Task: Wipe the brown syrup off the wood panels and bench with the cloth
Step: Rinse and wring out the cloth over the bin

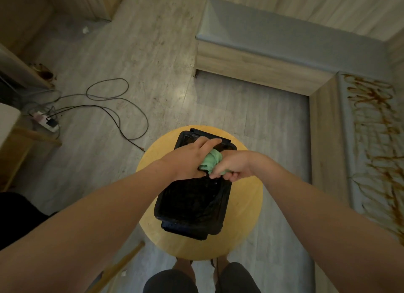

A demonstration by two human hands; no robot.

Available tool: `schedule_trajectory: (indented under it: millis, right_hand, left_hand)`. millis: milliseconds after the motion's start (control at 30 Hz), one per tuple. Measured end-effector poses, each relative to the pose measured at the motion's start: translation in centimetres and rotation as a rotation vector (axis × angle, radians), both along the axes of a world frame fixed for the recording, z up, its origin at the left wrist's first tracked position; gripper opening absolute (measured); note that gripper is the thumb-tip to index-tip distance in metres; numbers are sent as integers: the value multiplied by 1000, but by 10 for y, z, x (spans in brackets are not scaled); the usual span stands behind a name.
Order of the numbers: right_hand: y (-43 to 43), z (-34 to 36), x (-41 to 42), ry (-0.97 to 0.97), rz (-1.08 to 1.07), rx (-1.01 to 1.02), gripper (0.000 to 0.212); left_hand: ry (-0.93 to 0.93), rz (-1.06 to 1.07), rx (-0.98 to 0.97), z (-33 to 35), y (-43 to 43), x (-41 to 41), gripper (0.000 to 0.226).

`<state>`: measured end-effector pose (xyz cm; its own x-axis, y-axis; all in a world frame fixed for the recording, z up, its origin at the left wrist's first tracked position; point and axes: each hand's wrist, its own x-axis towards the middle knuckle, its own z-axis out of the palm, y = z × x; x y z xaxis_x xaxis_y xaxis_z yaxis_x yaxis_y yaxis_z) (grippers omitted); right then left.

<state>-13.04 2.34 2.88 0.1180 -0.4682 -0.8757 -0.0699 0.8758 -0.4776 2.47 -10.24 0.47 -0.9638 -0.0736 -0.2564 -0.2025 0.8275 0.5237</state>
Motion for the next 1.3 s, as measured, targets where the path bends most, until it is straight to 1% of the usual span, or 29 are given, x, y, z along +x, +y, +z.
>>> schedule_trajectory:
  millis: [100,167,233,300,400,433,467,533,567,600,667,733,833,933,967,1033,1067,1100,1133,1200,1267,1300]
  right_hand:
    - [-5,5,0,-88,-81,-20,21]
    - [-7,9,2,-96,-28,-30,24]
    - [-7,14,4,-94,67,-19,26]
    - [-7,19,7,-92,125,-15,26]
    - [-9,25,11,-84,87,-18,24]
    - [-10,25,13,-38,87,-18,25]
    - [-11,24,15,57,113,-21,26]
    - [-13,18,20,362,253,-85,25]
    - [-14,15,23,509,339,-163,23]
    - [-13,12,27,623,404,-254,21]
    - [-11,8,35,802,465,-389,17]
    - [-7,6,38,972,504,-443,12]
    - [-4,-1,40,1168,588,-489,19]
    - [-2,-6,44,1271,656,-529,15]
    - [-1,-8,45,1290,665,-534,14]
    - [-2,-9,43,1289,656,-519,11]
    - [-4,-9,40,1231,634,-483,8]
    - [-6,-8,37,1105,593,-445,4]
    - [-8,-7,32,936,547,-390,10]
    - [-9,-4,22,654,455,-269,19]
    - [-9,5,14,489,336,-136,21]
    - [-9,9,11,420,268,-73,22]
  left_hand:
    - [20,15,56,7,9,0,108]
    - [33,16,39,10,11,-1,106]
    - [-26,-4,-31,13,11,-1,102]
    - [-98,11,-140,17,11,-1,90]
    - [-145,65,-334,24,14,-3,55]
    - [-154,81,-380,26,14,-5,45]
    - [-156,86,-417,27,15,-7,37]
    - [-160,78,-461,29,13,-9,18]
    - [-178,71,-459,30,12,-10,11]
    - [-202,64,-447,30,11,-11,11]
    - [-256,51,-413,33,10,-13,13]
    - [-312,73,-329,36,8,-17,10]
    - [-443,126,-114,38,6,-23,6]
    - [-600,146,61,34,0,-28,10]
    - [-621,152,100,31,-1,-28,10]
    - [-550,169,144,21,-1,-26,8]
    - [-480,154,129,16,0,-24,9]
    - [-420,131,92,12,1,-20,9]
    - [-362,116,50,9,3,-16,12]
    - [-208,113,12,2,6,-6,35]
    - [58,98,-23,-6,7,3,65]
    - [188,91,-38,-8,7,6,76]
